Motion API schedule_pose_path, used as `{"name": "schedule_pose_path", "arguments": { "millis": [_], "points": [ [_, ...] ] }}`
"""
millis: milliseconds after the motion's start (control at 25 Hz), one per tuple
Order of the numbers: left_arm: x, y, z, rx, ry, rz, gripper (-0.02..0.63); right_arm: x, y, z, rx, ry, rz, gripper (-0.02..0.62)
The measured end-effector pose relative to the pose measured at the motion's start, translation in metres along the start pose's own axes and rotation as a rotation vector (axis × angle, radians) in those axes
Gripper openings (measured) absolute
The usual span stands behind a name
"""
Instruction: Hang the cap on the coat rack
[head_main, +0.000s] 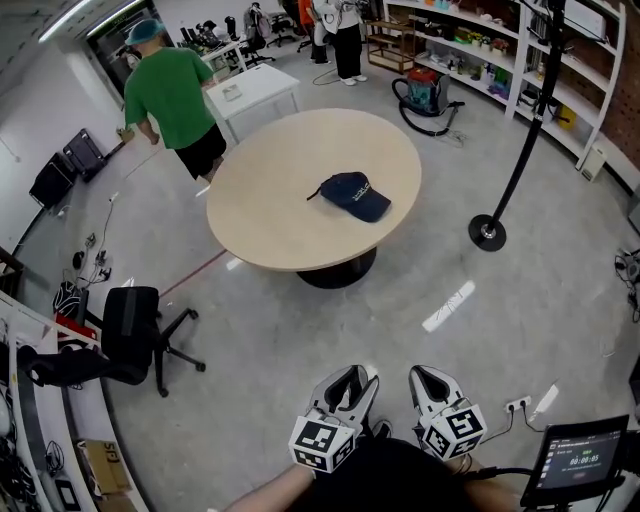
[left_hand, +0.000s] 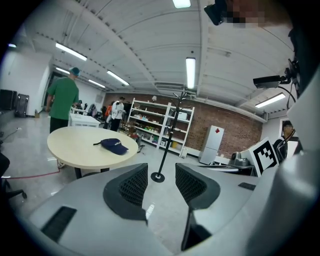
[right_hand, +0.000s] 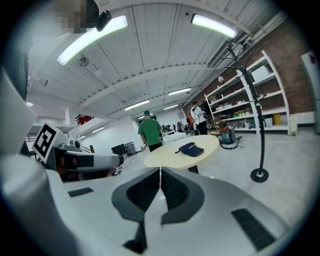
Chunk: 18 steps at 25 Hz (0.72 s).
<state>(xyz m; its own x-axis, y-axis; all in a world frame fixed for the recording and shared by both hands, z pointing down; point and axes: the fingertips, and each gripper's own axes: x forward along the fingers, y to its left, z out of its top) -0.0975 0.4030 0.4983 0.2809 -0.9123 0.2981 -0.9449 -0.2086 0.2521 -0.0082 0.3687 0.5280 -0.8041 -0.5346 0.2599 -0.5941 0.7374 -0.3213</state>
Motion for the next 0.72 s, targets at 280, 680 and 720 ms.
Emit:
{"name": "schedule_pose_path", "arguments": {
  "millis": [280, 680, 720],
  "points": [
    [0.042, 0.009, 0.012, -0.004, 0.017, -0.049, 0.181, 0.022, -0.03, 0.014, 0.009, 0.002, -0.041, 0.008],
    [0.096, 0.058, 0.046, -0.01, 0.019, -0.102, 0.181, 0.079, -0.058, 0.041, 0.025, -0.004, -0.11, 0.008],
    [0.102, 0.064, 0.05, -0.011, 0.02, -0.107, 0.181, 0.086, -0.061, 0.044, 0.026, -0.002, -0.114, 0.008]
  ]
}}
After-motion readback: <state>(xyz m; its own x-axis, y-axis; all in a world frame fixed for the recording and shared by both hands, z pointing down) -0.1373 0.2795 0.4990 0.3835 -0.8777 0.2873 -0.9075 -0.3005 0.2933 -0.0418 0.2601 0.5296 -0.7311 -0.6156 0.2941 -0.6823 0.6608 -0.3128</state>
